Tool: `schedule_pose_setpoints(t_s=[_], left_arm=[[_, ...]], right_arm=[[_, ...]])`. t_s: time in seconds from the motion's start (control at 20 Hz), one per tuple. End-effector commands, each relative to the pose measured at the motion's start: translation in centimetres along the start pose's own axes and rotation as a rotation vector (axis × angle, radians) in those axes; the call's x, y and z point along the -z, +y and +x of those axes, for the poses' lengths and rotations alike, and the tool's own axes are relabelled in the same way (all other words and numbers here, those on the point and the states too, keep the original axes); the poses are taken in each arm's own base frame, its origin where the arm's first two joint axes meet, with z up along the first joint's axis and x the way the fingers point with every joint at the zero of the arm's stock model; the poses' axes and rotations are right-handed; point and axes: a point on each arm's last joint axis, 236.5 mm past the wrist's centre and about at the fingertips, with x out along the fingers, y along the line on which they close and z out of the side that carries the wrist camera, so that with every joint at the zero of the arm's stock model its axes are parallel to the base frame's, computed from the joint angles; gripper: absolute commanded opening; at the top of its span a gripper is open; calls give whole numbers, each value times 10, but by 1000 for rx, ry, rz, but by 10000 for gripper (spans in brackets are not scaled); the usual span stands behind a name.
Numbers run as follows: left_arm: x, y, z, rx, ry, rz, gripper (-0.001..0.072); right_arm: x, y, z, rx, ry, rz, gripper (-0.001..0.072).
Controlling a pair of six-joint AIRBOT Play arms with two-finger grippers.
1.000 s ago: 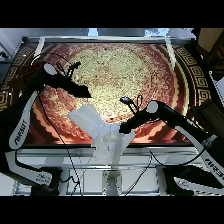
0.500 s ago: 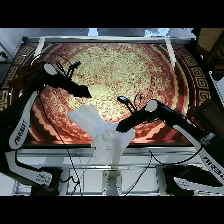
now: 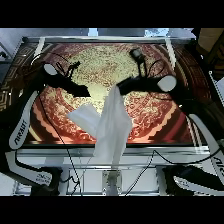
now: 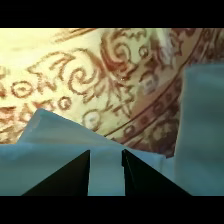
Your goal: Fold the shirts.
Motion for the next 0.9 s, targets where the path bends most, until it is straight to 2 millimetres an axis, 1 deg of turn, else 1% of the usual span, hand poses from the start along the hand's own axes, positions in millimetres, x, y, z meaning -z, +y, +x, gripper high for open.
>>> schedule_pose_setpoints(t_s=[0.0,0.05,0.1,0.2,0.25,0.3,0.35,0.4,0.45,0.5,0.55,0.65,0.75,0.85], left_arm=[[2,7,0,-29,11,9,230],[2,7,0,-28,11,8,230],[3,6,0,-26,12,8,230],[3,6,0,-24,14,6,230],[3,4,0,-19,12,2,230],[2,1,0,-6,7,-2,230],[0,-3,0,13,-1,-8,230],[-3,-9,0,38,-12,-16,230],[-6,-14,-1,61,-22,-24,231],[-7,-19,-1,81,-30,-30,230],[-8,-22,-1,92,-33,-34,231],[-8,-22,-1,92,-32,-33,230],[-8,-21,-1,92,-31,-33,231],[-8,-21,-1,90,-31,-33,230]], right_arm=[[-109,-70,-92,344,-242,-108,24],[-135,-81,-125,422,-304,-130,24],[-159,-86,-158,484,-365,-163,23],[-198,-81,-212,557,-474,-222,22],[-214,-75,-235,580,-518,-241,22],[-224,-69,-251,589,-544,-250,23],[-229,-63,-262,588,-555,-251,23],[-230,-58,-266,573,-550,-244,22],[-227,-53,-264,555,-533,-237,23],[-222,-49,-259,538,-509,-235,23],[-216,-41,-250,507,-477,-232,23],[-202,-18,-227,423,-403,-234,23],[-185,15,-201,321,-318,-288,23],[-174,44,-183,251,-267,-338,24]])
